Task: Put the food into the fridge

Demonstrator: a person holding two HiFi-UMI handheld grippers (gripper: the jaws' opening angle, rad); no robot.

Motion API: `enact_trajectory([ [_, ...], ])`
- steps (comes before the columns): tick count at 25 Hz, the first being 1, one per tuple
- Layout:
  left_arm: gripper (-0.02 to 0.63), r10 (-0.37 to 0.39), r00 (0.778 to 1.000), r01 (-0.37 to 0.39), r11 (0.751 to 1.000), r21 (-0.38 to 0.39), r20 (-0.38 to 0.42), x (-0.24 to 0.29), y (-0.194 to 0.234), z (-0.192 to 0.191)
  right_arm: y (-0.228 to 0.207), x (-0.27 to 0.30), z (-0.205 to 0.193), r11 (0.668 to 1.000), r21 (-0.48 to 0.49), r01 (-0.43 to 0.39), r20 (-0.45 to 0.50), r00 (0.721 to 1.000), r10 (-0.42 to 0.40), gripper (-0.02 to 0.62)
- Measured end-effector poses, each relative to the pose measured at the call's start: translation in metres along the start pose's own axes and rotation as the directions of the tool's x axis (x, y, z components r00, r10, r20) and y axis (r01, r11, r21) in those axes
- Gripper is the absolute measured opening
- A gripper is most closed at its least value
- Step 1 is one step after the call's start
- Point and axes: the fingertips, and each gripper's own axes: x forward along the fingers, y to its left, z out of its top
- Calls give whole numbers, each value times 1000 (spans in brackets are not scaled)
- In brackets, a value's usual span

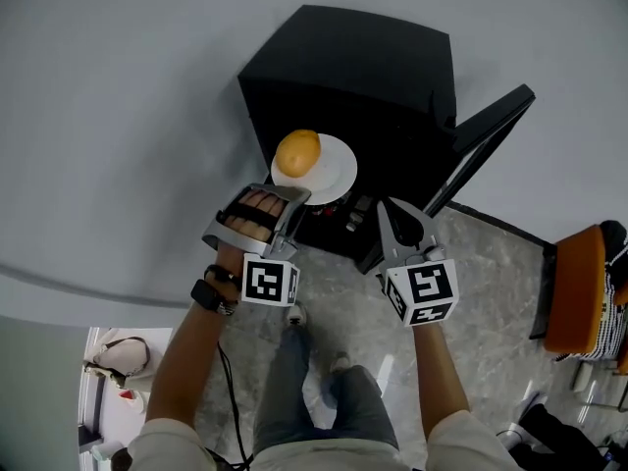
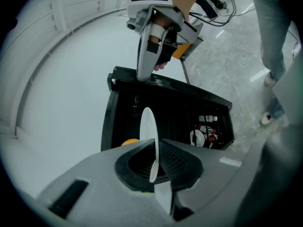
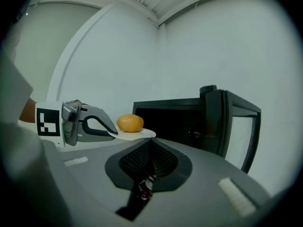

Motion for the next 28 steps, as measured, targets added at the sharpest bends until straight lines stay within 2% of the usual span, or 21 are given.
enact_trajectory([
  [9, 15, -21, 1000, 21, 1000, 15, -7, 64, -61, -22, -9, 47, -64, 1000, -10, 23, -11, 1000, -23, 6],
  [15, 15, -57, 998, 56, 998, -9, -17, 99, -102, -37, -11, 68, -97, 999, 6, 38, -15, 999, -38, 6],
  [24, 15, -64, 998, 64, 997, -37, -9, 155, -135, -41, -25, 94, -139, 998, 31, 49, -29, 998, -48, 6],
  [28, 15, -70, 998, 70, 997, -17, 4, 175, -151, -40, -27, 103, -152, 998, 26, 49, -33, 998, -48, 6],
])
